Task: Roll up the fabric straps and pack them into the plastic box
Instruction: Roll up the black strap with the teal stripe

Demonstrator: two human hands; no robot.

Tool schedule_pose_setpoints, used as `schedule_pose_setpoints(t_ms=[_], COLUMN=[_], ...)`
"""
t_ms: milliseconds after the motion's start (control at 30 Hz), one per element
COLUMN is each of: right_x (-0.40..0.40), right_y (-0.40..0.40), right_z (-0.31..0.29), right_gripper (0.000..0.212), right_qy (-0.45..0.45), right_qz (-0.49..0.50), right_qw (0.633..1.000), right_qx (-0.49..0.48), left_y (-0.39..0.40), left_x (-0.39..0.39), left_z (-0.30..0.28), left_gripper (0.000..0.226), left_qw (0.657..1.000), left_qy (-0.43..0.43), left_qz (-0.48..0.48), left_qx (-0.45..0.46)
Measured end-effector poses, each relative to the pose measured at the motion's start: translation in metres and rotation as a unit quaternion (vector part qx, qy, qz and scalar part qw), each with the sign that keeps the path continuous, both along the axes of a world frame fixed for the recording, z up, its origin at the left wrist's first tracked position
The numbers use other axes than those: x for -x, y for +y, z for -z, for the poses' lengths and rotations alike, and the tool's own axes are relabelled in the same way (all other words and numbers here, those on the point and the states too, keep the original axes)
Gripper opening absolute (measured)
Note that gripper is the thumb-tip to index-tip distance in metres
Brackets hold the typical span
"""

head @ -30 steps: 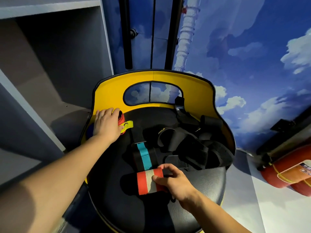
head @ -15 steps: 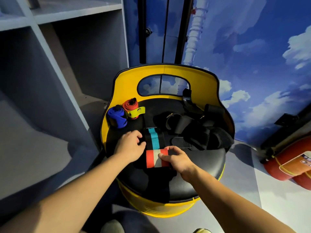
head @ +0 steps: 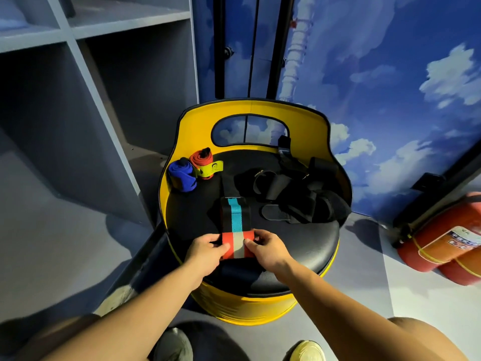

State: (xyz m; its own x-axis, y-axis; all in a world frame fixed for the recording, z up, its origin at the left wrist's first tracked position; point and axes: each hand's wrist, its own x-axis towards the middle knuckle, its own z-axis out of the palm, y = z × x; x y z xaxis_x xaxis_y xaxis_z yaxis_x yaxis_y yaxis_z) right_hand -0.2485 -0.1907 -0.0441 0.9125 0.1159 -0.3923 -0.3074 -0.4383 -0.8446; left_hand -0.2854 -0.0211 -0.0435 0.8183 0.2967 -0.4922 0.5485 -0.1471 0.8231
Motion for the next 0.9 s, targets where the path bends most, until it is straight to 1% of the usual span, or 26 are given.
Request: schedule_pose_setpoints(t_ms=[67, 200, 300, 367, 433, 467, 533, 600, 633, 733, 800, 900], right_x=[0.000, 0.001, -0.005, -0.008, -0.012, -0.015, -0.020, -0.023, -0.024, -0.024, -0.022, -0.017], right_y=[-0.003, -0.001, 0.005, 0.007, 0.006, 0.004, 0.000, -0.004, -0.005, -0.005, -0.005, -0.010], right_z=[-0.002, 0.006, 0.011, 0.009, 0.009, 0.008, 0.004, 0.002, 0.002, 0.003, 0.001, 0.001], right_gripper=[0.048, 0.033, 0.030, 0.025, 0.026, 0.029, 0.037, 0.046, 0.050, 0.052, 0.051, 0.043], right_qy=[-0.050, -0.127, -0.198, -0.222, -0.237, -0.232, -0.195, -0.152, -0.145, -0.162, -0.144, -0.130], right_qz=[-0.022, -0.013, 0.007, 0.008, -0.023, -0.050, -0.097, -0.122, -0.126, -0.115, -0.091, -0.066], right_qw=[0.996, 0.985, 0.972, 0.967, 0.962, 0.960, 0.965, 0.973, 0.974, 0.972, 0.981, 0.987], right_qx=[0.069, 0.116, 0.128, 0.123, 0.137, 0.148, 0.145, 0.122, 0.121, 0.123, 0.096, 0.069], left_y=[0.000, 0.001, 0.000, -0.002, -0.003, -0.002, -0.001, -0.001, -0.002, -0.003, -0.001, 0.001], left_x=[0.002, -0.004, -0.015, -0.022, -0.028, -0.031, -0.033, -0.034, -0.033, -0.027, -0.020, -0.012], left_z=[0.002, 0.007, 0.008, 0.007, 0.009, 0.010, 0.010, 0.009, 0.008, 0.005, 0.004, -0.001], left_gripper=[0.052, 0.052, 0.046, 0.038, 0.024, 0.018, 0.012, 0.018, 0.021, 0.033, 0.045, 0.050], left_qw=[0.999, 0.999, 0.995, 0.994, 0.994, 0.994, 0.993, 0.992, 0.993, 0.995, 0.992, 0.990], left_qy=[0.005, -0.002, -0.017, -0.041, -0.054, -0.055, -0.058, -0.060, -0.057, -0.036, -0.034, -0.034], left_qz=[0.012, -0.001, -0.020, -0.043, -0.055, -0.062, -0.064, -0.043, -0.030, 0.027, 0.064, 0.083], left_qx=[-0.051, -0.048, -0.093, -0.093, -0.082, -0.077, -0.085, -0.106, -0.104, -0.087, -0.100, -0.112])
